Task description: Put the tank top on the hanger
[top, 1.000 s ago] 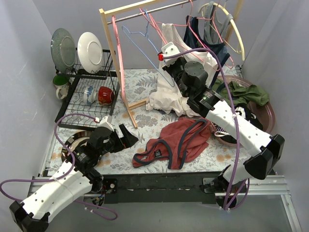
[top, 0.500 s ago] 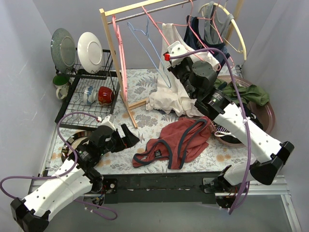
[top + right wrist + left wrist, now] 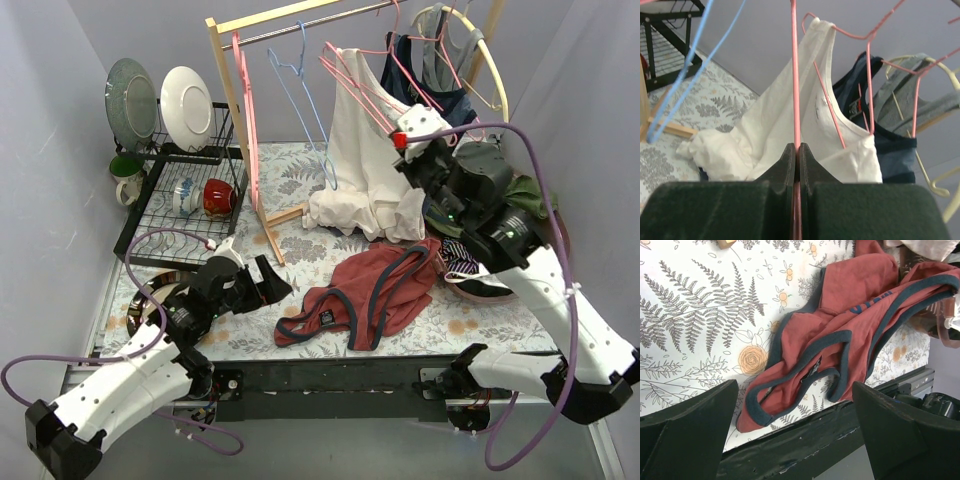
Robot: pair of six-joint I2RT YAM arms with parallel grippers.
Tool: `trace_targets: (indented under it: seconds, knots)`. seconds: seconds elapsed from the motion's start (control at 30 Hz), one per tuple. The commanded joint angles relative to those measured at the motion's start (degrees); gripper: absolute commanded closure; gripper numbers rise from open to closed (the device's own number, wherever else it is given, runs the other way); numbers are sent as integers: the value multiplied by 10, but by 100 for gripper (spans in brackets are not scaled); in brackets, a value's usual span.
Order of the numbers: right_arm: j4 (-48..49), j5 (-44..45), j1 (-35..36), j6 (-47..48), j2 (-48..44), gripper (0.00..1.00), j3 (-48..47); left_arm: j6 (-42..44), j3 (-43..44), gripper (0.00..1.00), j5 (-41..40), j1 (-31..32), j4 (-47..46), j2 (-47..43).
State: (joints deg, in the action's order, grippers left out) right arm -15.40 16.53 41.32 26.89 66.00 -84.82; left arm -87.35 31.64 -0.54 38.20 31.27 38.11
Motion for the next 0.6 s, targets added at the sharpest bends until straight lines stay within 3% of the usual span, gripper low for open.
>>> trace_targets:
  seconds: [0.0,0.27,0.57]
  knots:
    - [-71,-68,-55,-15,-70,99,8,5,18,2,24,-1,-6,34]
    - [-206,-199,-151,77,-206,99,103,0,43,4,45,-1,29,127]
    - [-369,-331,-196,193,-291,99,151,31,96,8,65,-1,115,188]
